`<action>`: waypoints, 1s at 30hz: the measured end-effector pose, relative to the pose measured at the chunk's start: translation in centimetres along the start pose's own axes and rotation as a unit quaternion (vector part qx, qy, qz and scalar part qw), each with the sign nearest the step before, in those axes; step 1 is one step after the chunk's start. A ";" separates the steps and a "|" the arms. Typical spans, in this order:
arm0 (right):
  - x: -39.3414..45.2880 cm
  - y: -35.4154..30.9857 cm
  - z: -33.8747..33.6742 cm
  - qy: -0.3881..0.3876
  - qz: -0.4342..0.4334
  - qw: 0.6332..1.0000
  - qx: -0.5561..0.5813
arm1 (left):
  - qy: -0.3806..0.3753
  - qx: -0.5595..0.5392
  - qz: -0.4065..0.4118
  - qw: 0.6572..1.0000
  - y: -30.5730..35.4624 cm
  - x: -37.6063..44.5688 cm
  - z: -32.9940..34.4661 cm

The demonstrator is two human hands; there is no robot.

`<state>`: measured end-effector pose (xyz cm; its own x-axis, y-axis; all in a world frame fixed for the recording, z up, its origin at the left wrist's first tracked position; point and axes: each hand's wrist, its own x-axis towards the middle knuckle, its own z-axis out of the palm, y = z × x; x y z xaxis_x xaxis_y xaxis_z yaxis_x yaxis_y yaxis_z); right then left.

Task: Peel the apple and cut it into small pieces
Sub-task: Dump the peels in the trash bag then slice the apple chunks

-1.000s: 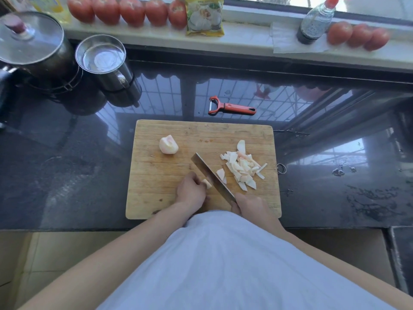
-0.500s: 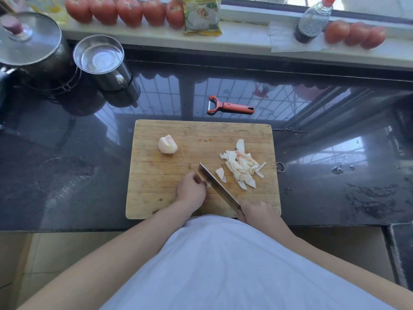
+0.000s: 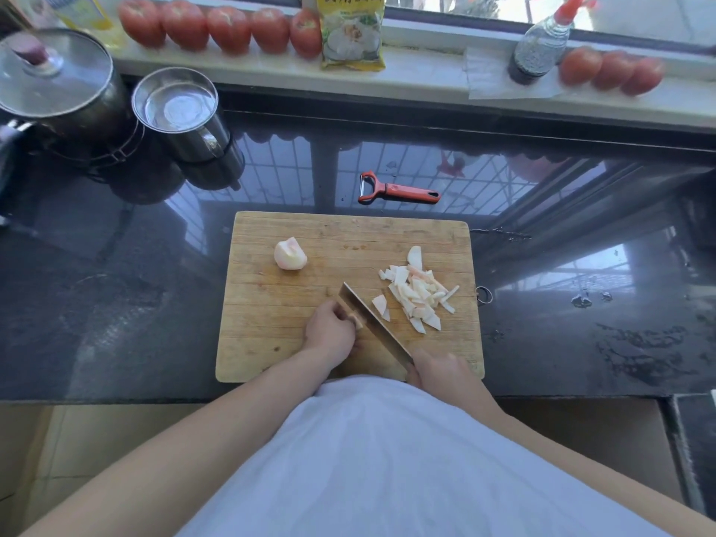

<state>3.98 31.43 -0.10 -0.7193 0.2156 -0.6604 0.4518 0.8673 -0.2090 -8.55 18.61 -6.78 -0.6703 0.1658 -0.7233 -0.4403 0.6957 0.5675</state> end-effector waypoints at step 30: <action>1.0 -0.8 0.2 -0.002 0.040 0.999 0.032 | -0.003 -0.013 0.018 1.000 0.0 -0.7 -0.4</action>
<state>2.95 30.85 -0.74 -0.6780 0.2810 -0.6793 0.5403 0.8170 -0.2013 -8.27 18.19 -6.12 -0.6823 0.1959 -0.7044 -0.4309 0.6706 0.6039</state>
